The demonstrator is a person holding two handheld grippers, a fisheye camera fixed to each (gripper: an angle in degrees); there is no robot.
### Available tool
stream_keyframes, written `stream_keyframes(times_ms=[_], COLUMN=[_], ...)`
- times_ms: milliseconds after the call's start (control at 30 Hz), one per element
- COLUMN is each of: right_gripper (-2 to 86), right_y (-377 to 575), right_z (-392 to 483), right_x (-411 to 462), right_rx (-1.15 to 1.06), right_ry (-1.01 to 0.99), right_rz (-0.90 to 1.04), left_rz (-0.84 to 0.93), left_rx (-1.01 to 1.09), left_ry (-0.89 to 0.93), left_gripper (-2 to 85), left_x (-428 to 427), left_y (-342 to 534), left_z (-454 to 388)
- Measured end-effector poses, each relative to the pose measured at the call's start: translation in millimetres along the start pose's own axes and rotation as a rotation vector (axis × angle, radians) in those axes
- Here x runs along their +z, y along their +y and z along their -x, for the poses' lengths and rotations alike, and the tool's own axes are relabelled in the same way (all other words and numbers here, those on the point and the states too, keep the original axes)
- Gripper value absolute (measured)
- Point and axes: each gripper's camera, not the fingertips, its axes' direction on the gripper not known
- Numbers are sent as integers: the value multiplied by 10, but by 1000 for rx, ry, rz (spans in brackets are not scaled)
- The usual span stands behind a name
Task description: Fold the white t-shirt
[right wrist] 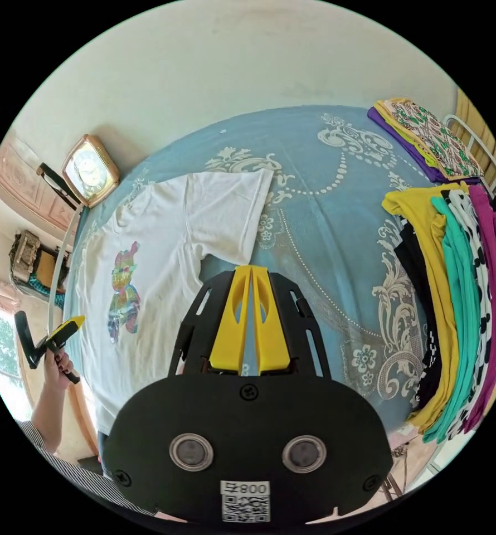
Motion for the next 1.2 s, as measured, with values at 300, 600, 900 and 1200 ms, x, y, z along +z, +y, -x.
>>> stream_keyframes(times_ms=[300, 600, 900, 1200], right_gripper=[11, 58, 72, 74], right_y=[-298, -691, -1176, -1365], right_z=[895, 2191, 3372, 4270], right_x=[534, 1821, 2985, 4304], right_rx=[-288, -564, -809, -1046], right_ry=[-267, -532, -540, -343], right_rz=[-24, 119, 186, 279], left_rz=[-249, -279, -372, -385], left_rx=[-439, -613, -470, -334], left_ry=[32, 250, 180, 69], left_gripper=[67, 71, 22, 19], left_x=[-1819, -2261, -2929, -3411], left_y=[426, -38, -373, -452], left_z=[1052, 1545, 662, -384])
